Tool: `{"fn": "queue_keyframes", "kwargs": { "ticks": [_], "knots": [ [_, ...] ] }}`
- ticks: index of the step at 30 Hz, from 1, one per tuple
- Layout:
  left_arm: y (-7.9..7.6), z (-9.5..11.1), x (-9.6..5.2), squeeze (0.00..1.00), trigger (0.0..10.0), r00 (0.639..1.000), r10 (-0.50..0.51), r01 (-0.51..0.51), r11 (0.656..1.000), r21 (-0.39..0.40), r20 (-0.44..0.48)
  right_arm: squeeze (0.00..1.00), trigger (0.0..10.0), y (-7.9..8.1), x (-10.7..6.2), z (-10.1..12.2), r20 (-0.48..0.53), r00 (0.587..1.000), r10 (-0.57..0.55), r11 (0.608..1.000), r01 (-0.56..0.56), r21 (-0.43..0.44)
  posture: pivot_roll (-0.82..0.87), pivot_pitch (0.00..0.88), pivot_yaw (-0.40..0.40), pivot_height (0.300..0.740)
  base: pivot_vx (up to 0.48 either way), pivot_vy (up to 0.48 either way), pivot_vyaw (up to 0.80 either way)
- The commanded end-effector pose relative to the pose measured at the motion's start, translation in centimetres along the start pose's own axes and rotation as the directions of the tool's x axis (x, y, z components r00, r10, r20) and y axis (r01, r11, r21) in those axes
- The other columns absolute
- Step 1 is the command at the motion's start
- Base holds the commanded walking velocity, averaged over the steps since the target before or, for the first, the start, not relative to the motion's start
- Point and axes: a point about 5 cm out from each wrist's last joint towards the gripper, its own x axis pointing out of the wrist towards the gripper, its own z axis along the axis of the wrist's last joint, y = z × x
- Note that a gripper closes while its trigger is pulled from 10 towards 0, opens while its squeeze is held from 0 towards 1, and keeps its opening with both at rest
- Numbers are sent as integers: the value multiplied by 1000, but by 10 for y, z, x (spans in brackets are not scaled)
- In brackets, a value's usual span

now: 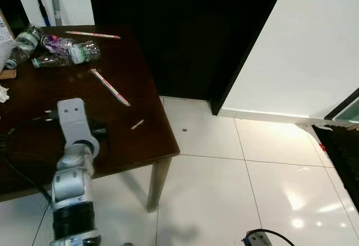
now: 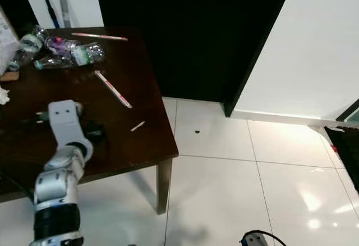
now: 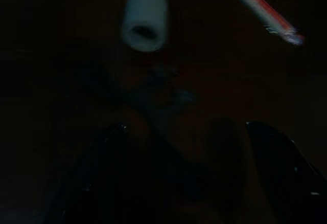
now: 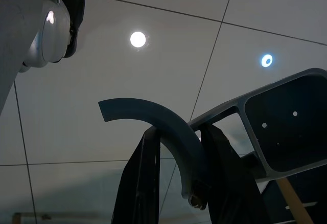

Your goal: Picking trash to rubbish bin

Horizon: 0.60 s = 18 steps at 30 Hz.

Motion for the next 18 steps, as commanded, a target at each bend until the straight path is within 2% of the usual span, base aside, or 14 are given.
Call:
{"fn": "queue_keyframes", "kwargs": {
  "ticks": [1,5,7,9,10,11,13,18],
  "knots": [
    [0,-8,3,0,10000,1000,-12,13,1000,20,-25,0,10000,-2,0,-9,-28,1000,-6,1000,7,6,214,148,-92,740,0,0,0],
    [2,-20,5,0,10000,997,0,2,1000,28,-79,0,10000,-2,0,-9,-28,1000,-6,1000,6,4,213,148,-92,740,0,0,0],
    [11,-35,7,0,10000,988,52,-46,998,42,-144,0,10000,-2,0,-9,-28,1000,-7,1000,7,3,212,144,-92,740,0,0,0],
    [13,-38,7,0,10000,987,60,-54,998,45,-152,0,10000,-2,0,-9,-27,1000,-7,1000,7,3,212,144,-92,740,0,0,0],
    [16,-42,8,0,3333,983,74,-66,996,51,-169,0,10000,-2,0,-9,-27,1000,-8,1000,8,3,212,144,-92,740,0,0,0],
    [21,-49,7,0,0,977,88,-80,995,53,-196,0,10000,-2,0,-8,-27,1000,-8,1000,8,4,212,144,-92,740,0,0,0],
    [29,-60,6,0,0,966,112,-103,993,49,-234,0,10000,-2,0,-8,-25,1000,-9,1000,9,4,210,136,-92,740,0,0,0],
    [32,-67,6,0,0,960,124,-115,992,51,-250,0,10000,-2,0,-7,-24,1000,-9,1000,9,2,213,134,-93,740,0,0,0]
  ]
}}
